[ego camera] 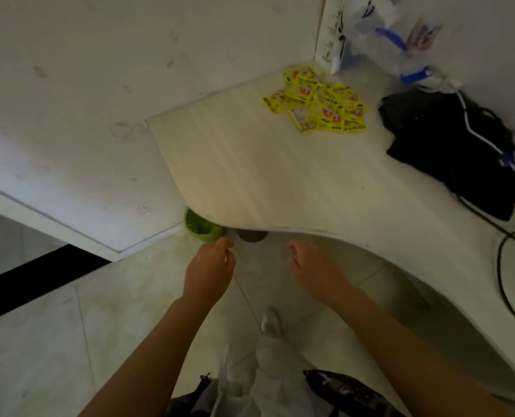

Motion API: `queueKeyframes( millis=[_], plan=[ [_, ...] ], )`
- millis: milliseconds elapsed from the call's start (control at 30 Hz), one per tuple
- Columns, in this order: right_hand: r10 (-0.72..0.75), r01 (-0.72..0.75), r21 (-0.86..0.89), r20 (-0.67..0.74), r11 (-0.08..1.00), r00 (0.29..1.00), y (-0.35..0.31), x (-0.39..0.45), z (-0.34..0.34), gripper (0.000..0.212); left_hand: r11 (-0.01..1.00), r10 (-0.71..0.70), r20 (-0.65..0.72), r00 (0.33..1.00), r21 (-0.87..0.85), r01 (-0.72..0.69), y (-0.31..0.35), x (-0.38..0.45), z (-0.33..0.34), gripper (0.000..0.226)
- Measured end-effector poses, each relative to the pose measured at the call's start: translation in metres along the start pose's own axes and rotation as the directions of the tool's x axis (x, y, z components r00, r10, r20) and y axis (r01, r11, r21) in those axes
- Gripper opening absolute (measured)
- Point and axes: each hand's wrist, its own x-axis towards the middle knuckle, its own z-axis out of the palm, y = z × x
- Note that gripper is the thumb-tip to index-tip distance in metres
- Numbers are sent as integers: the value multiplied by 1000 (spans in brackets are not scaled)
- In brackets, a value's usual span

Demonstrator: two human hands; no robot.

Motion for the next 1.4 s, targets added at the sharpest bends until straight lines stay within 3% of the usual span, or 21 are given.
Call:
queueKeyframes(
  millis=[400, 1033, 1200, 1400],
  plan=[
    [-39, 39, -16, -13, 999, 999, -7, 151, -69, 34, 997, 13, -7, 1000, -72, -13, 24, 159, -17, 24],
    [263, -256, 73, -109, 964, 959, 7, 299, -130, 33, 975, 222, 224, 949, -46, -217, 49, 384, -34, 25],
    [303, -292, 98, -120, 951, 946, 29, 330, -154, 36, 972, 235, 261, 936, -34, -234, 78, 432, -21, 26],
    [342, -330, 128, -90, 935, 935, 67, 374, -179, 39, 986, 167, 293, 941, -55, -157, 122, 494, 3, 23]
  ],
)
